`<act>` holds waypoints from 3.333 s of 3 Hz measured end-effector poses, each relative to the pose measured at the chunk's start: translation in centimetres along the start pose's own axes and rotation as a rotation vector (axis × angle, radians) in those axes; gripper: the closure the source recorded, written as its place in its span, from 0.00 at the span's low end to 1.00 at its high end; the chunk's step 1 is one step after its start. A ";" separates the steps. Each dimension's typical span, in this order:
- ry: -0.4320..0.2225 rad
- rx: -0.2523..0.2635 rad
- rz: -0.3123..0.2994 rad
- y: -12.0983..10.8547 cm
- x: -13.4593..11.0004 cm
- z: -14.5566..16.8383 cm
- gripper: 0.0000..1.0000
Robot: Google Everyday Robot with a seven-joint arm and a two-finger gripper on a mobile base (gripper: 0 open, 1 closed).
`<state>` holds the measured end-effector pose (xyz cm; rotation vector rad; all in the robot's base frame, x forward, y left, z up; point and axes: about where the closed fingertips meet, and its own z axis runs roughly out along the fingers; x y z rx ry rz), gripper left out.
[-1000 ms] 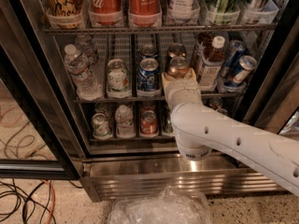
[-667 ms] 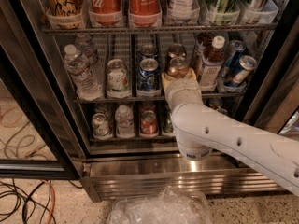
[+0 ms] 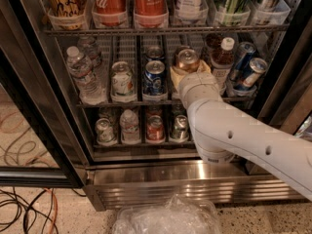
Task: Pick orange can from middle shelf of fridge
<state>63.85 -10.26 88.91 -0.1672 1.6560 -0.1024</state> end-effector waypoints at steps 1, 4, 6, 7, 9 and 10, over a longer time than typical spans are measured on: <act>0.004 -0.061 -0.004 -0.2 -1.1 -1.3 1.00; 0.044 -0.259 -0.058 -6.4 -1.4 -4.8 1.00; 0.025 -0.456 -0.062 -3.9 -2.5 -7.2 1.00; 0.025 -0.456 -0.062 -3.9 -2.5 -7.2 1.00; -0.024 -0.635 0.010 -0.3 -3.4 -11.1 1.00; -0.030 -0.659 0.008 0.2 -3.7 -11.7 1.00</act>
Offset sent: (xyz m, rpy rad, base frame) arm -0.0620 0.0178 0.0107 0.0920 0.1773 0.4282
